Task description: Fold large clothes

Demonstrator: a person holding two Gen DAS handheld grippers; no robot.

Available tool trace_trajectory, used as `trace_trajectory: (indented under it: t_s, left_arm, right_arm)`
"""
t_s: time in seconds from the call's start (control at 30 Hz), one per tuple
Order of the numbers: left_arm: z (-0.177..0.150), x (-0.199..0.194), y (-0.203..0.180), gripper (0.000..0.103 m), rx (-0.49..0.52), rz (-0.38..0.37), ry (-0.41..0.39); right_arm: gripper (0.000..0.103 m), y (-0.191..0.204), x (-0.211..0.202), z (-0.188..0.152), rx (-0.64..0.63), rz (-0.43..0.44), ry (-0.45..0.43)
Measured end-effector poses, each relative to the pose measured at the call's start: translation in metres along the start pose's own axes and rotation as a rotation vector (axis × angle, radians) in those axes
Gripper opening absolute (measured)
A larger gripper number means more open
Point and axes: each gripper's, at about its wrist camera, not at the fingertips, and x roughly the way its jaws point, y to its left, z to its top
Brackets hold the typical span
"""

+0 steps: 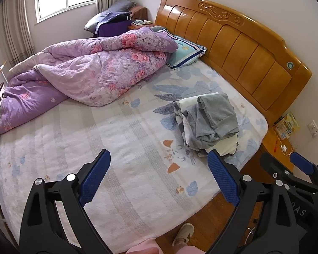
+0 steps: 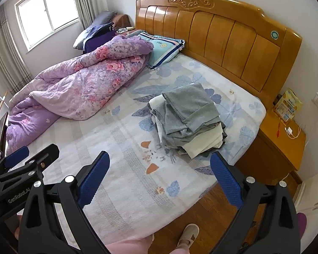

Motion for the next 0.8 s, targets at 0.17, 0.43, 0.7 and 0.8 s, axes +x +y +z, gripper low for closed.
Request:
trace_trajectory:
  t_s: [0.17, 0.43, 0.7, 0.8]
  left_arm:
    - [-0.0012, 0.0009, -0.0013, 0.093, 0.003, 0.005, 0.007]
    - [-0.0044, -0.0003, -0.0036, 0.093, 0.009, 0.014, 0.003]
    - [-0.0036, -0.0010, -0.0030, 0.093, 0.012, 0.019, 0.001]
    - [-0.0041, -0.0009, -0.0029, 0.093, 0.013, 0.018, 0.002]
  right_arm:
    - [0.092, -0.0007, 0.0000, -0.0011, -0.005, 0.000, 0.002]
    - [0.092, -0.0036, 0.0005, -0.0024, 0.026, 0.011, 0.004]
    - [0.092, -0.0023, -0.0009, -0.0016, 0.024, 0.013, 0.003]
    - [0.092, -0.0019, -0.0007, -0.0018, 0.025, 0.012, 0.004]
